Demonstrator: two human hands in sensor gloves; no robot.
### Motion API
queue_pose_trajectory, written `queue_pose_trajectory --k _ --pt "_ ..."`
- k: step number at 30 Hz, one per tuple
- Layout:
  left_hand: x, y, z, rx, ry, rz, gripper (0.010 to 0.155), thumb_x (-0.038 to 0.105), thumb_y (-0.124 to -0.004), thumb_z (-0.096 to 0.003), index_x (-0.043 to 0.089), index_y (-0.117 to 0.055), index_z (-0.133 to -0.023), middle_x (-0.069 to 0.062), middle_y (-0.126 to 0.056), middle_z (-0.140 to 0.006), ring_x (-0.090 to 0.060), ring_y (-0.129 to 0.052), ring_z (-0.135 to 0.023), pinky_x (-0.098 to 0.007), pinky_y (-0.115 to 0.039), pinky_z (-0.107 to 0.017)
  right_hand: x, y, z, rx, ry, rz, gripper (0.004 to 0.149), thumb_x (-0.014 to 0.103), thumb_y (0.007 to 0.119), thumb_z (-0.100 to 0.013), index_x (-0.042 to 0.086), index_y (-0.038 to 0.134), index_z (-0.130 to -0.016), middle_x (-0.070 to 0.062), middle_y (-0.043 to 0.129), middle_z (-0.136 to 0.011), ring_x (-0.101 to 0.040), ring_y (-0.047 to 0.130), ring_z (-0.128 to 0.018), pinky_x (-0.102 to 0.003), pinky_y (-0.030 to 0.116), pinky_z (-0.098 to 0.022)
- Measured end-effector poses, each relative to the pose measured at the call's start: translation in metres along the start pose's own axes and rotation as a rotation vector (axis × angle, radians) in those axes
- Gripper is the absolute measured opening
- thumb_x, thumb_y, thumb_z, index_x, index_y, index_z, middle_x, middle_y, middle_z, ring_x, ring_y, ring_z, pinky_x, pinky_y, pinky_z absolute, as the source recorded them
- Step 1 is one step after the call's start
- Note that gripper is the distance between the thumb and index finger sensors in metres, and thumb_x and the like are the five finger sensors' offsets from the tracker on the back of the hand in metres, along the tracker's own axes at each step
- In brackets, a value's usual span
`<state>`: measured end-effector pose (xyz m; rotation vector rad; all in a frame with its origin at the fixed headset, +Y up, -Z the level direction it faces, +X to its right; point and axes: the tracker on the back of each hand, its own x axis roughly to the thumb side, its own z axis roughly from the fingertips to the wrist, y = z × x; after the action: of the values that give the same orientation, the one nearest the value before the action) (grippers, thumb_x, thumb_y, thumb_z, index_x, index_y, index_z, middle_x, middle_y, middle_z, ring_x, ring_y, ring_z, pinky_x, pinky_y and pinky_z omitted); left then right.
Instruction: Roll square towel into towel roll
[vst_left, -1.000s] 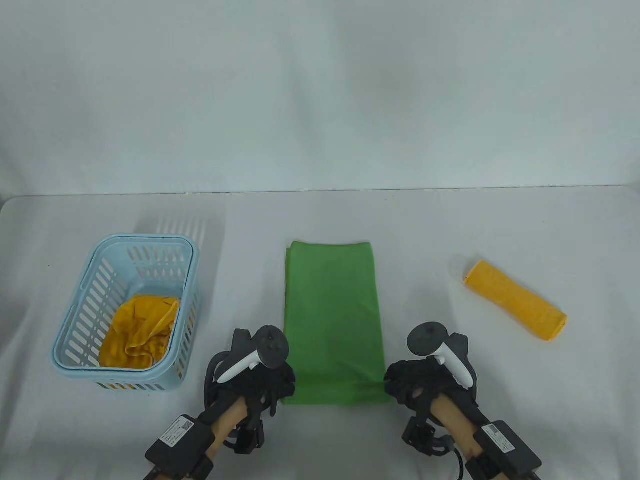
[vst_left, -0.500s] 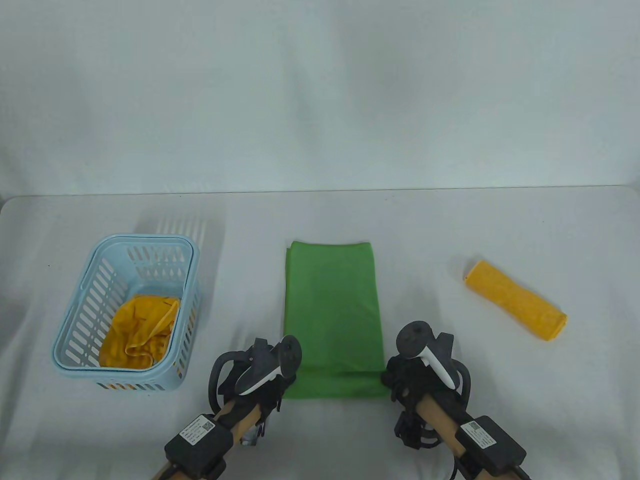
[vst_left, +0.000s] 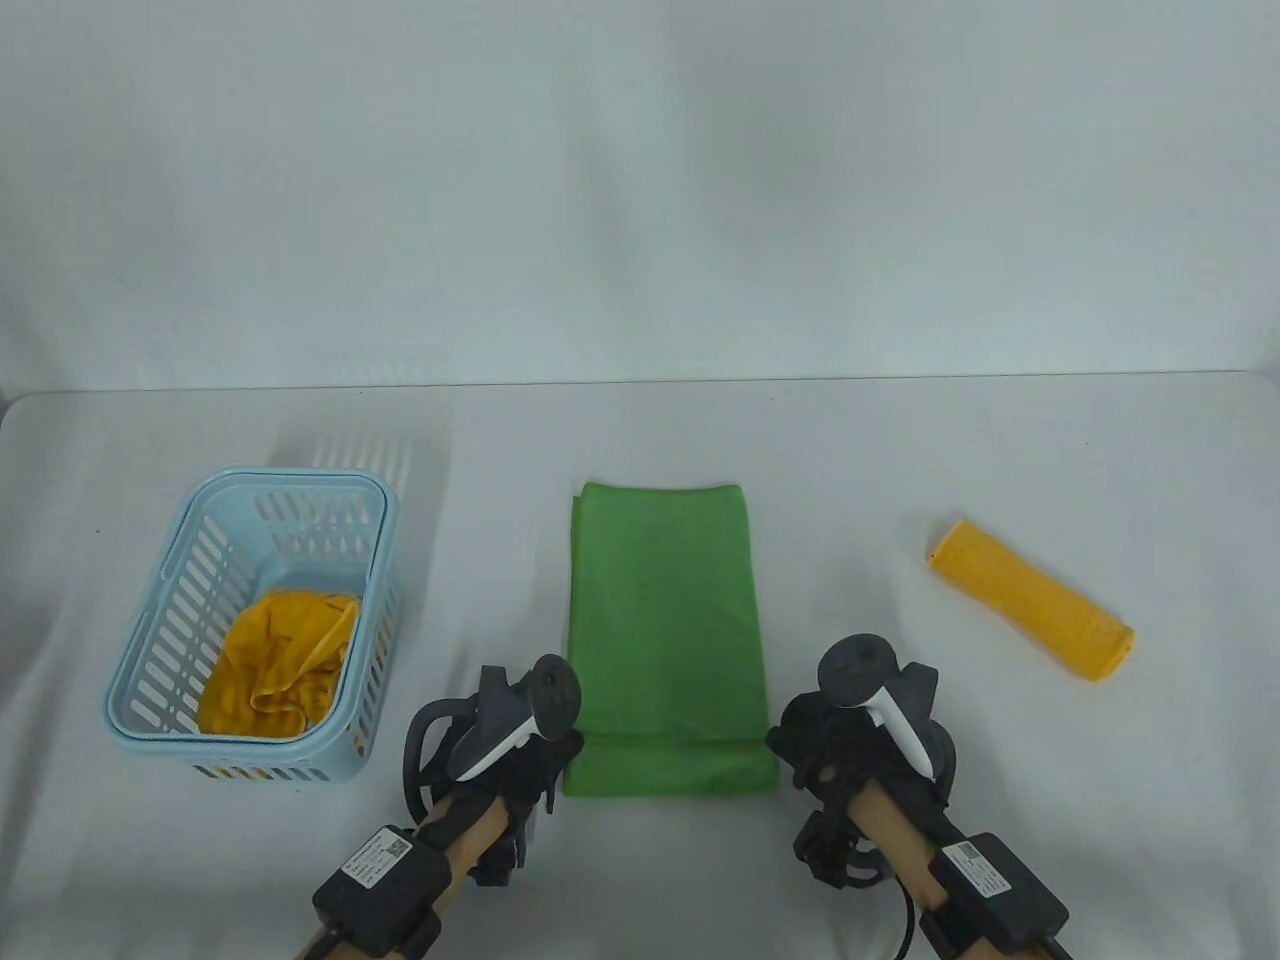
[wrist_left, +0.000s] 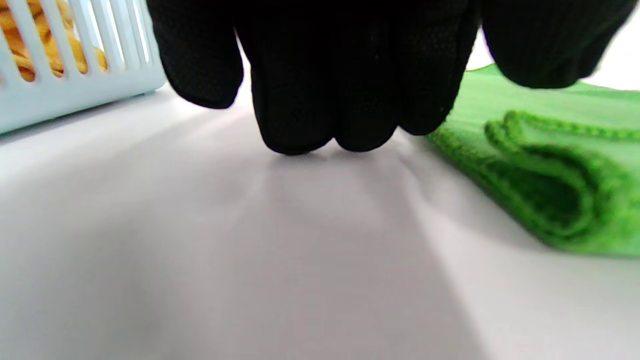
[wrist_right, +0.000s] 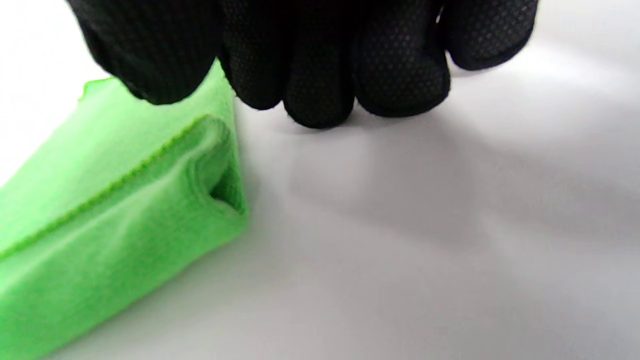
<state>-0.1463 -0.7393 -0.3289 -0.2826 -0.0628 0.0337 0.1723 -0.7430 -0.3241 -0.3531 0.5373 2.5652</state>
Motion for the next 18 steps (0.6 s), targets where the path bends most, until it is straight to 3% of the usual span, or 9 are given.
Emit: queue_pose_trajectory --k 10,14,18 --pt "0.017 0.019 0.023 0.104 -0.140 -0.034 0.072 0.062 -0.078 -0.0316 0.034 -0.072 -0.097 0.006 -0.081 -0.099 -0.025 -0.090 -0.088 -0.053 -0.070 -0.070 0.019 -0.006 0.028 -0.069 -0.178 0.040 0.064 0.051 0.082 -0.030 0.028 0.071 -0.088 0.000 0.082 -0.088 -0.030 0.085 -0.079 -0.055 0.068 -0.060" --pt "0.038 0.012 0.031 0.045 -0.322 -0.096 0.070 0.058 -0.078 -0.0326 0.038 -0.067 -0.099 0.008 -0.074 -0.103 -0.023 -0.084 -0.094 -0.052 -0.068 -0.072 0.036 0.008 0.038 0.017 -0.346 0.109 0.068 0.047 0.084 -0.030 0.029 0.062 -0.092 0.001 0.072 -0.095 -0.031 0.075 -0.088 -0.056 0.063 -0.065" --pt "0.053 -0.001 0.034 0.001 -0.372 -0.187 0.069 0.055 -0.078 -0.0335 0.038 -0.065 -0.100 0.007 -0.070 -0.106 -0.023 -0.079 -0.097 -0.052 -0.066 -0.073 0.044 0.025 0.040 0.070 -0.392 0.238 0.070 0.041 0.086 -0.031 0.030 0.058 -0.094 0.002 0.065 -0.099 -0.031 0.068 -0.093 -0.056 0.059 -0.068"
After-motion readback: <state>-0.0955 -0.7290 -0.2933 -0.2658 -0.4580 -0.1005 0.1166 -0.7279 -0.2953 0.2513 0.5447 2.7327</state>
